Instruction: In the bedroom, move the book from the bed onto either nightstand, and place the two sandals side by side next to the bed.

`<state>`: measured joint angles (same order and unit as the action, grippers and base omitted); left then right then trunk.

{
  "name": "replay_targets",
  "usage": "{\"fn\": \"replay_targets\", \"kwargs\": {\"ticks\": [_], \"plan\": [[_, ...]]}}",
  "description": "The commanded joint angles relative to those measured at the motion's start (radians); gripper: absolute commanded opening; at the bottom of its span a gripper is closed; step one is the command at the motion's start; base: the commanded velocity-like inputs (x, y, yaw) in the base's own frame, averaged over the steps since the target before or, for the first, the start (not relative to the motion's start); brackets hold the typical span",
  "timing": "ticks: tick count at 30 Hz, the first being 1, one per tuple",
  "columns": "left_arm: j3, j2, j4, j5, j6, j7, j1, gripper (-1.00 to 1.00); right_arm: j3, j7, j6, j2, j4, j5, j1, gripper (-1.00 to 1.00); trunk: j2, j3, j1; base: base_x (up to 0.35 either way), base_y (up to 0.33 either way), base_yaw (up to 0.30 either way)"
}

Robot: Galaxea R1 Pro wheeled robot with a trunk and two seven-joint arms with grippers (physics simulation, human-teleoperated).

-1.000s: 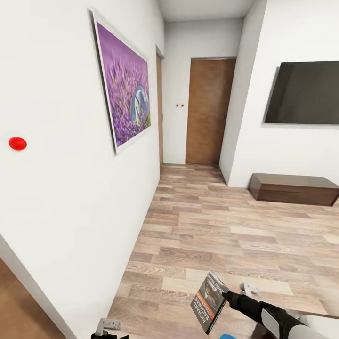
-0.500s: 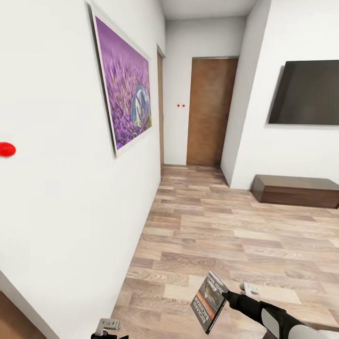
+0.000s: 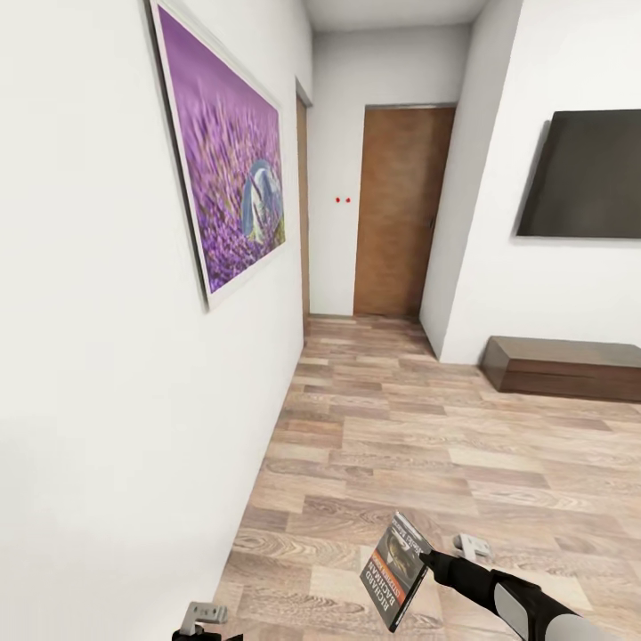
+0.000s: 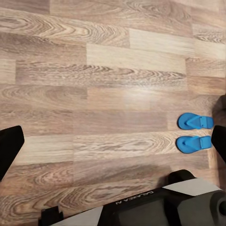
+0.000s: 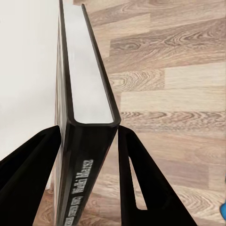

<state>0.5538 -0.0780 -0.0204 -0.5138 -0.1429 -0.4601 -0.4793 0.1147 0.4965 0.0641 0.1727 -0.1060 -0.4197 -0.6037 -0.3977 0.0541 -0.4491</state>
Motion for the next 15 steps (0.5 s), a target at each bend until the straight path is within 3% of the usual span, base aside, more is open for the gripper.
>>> {"fn": "replay_targets", "kwargs": {"ticks": [1,9,15], "plan": [[0.008,0.0,0.001,-0.011,-0.005,-0.002,-0.001,1.0,0.006,0.002,0.006,0.001,-0.001,-0.011,-0.001,-1.0,-0.002,0.002,-0.001,0.137,0.0,0.0],[0.008,0.0,0.001,-0.011,-0.005,-0.002,-0.001,1.0,0.006,0.002,0.006,0.001,-0.001,-0.011,-0.001,-1.0,-0.002,0.002,-0.001,0.047,0.0,0.0],[0.008,0.0,0.001,-0.01,-0.004,-0.002,-0.001,1.0,0.006,0.002,0.006,0.001,-0.001,-0.011,-0.001,-1.0,-0.002,0.002,-0.001,0.247,0.0,0.0]]}}
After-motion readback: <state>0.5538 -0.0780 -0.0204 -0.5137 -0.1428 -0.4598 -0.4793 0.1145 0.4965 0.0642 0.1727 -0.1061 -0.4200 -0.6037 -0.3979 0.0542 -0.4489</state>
